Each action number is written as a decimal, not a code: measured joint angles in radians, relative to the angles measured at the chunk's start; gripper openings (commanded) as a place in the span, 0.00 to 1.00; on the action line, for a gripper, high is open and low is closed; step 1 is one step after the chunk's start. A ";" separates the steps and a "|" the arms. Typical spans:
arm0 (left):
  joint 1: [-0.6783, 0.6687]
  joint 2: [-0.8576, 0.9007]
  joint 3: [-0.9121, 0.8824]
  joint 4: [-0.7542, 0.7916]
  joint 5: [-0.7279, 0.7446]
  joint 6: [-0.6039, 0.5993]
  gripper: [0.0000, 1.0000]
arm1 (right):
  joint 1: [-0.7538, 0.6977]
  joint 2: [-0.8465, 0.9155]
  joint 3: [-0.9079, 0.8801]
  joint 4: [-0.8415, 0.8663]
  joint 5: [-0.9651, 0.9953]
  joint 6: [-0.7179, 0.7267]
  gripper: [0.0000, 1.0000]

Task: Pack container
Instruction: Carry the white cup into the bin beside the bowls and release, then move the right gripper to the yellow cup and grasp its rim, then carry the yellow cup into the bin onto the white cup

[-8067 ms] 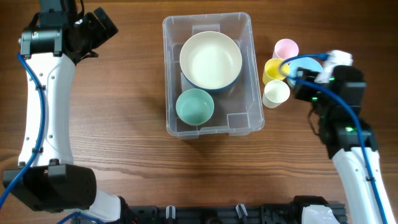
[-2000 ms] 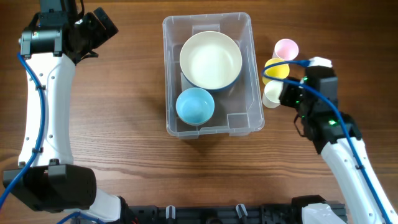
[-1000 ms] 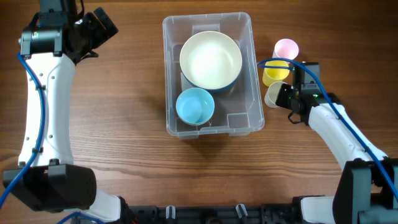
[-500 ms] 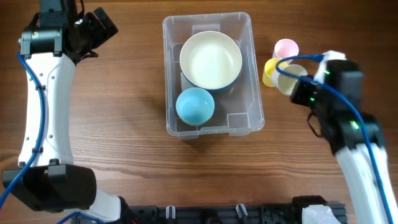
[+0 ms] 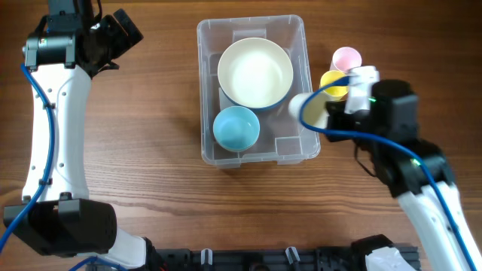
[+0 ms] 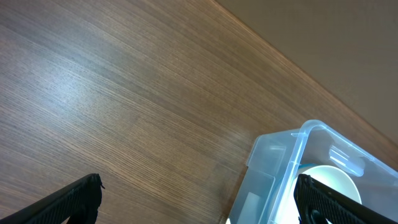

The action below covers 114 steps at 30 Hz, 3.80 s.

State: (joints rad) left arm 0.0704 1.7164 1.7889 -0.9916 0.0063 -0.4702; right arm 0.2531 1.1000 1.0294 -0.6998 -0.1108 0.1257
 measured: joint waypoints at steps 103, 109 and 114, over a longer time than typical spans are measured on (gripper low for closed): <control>0.000 0.000 0.000 0.000 0.000 0.000 1.00 | -0.189 0.317 0.151 0.003 0.208 0.182 0.04; 0.000 0.000 0.000 0.000 0.000 0.000 1.00 | -0.095 0.061 0.152 -0.027 0.132 0.149 0.04; 0.000 0.000 0.000 0.000 0.000 0.000 1.00 | 0.004 0.000 0.152 -0.092 0.106 0.130 0.04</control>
State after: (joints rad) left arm 0.0704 1.7164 1.7889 -0.9916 0.0063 -0.4702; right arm 0.2569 1.1000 1.1812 -0.7918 -0.0048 0.2562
